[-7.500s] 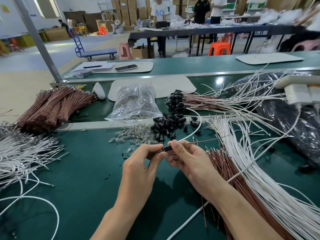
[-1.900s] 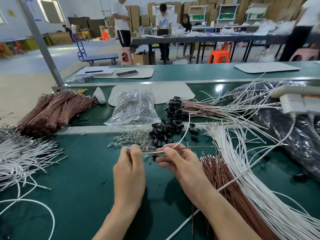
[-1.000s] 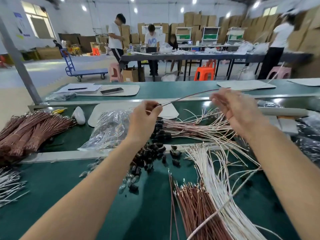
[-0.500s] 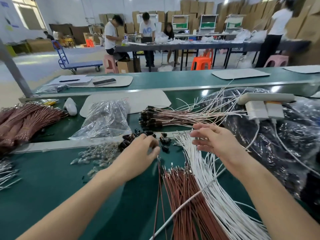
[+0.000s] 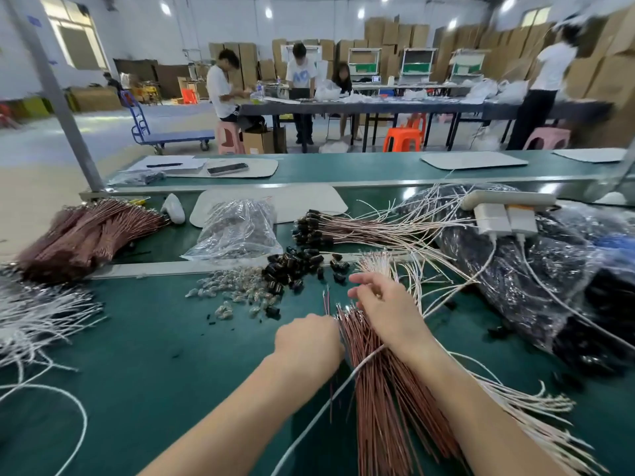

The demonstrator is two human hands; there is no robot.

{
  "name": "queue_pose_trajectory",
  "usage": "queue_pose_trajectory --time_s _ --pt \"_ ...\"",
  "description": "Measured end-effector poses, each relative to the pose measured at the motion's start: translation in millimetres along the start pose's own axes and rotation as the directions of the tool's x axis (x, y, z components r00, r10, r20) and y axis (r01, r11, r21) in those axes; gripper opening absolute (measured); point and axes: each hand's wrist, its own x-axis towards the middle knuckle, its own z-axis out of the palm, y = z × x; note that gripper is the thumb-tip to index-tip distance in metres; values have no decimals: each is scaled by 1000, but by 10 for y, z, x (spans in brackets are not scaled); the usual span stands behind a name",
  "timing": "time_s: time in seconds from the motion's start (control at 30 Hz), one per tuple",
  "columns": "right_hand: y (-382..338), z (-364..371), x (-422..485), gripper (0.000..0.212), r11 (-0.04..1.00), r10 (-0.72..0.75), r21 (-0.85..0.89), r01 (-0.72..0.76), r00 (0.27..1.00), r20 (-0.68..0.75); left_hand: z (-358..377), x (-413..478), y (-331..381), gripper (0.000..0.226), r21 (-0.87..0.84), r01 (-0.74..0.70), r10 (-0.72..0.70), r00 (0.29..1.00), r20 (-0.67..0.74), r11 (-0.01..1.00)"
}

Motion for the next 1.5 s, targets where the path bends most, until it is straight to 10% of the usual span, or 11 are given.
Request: queue_pose_trajectory --time_s 0.37,0.67,0.8,0.97,1.13,1.27,1.5 --pt "44 311 246 35 962 -97 -260 85 995 -36 93 -21 -73 29 -269 45 -58 998 -39 962" --pt "-4 560 794 36 873 -133 -472 123 991 13 54 44 39 25 -73 10 -11 1000 -10 997" --pt "37 669 891 36 754 -117 -637 163 987 114 100 60 -88 10 -306 48 -60 998 -29 951" --pt "-17 558 887 23 822 -131 -554 132 991 41 166 54 -467 27 -794 18 -40 999 -8 607" --pt "-137 292 709 11 992 -26 119 42 991 -134 217 47 -776 11 -989 -146 -196 969 -151 37" --pt "-120 185 427 14 691 194 715 -107 980 -42 252 62 -935 25 -899 -181 -224 970 -96 -399" --pt "-20 466 172 22 449 200 844 -293 954 224 291 126 -1006 19 -759 -251 -265 958 -107 -601"
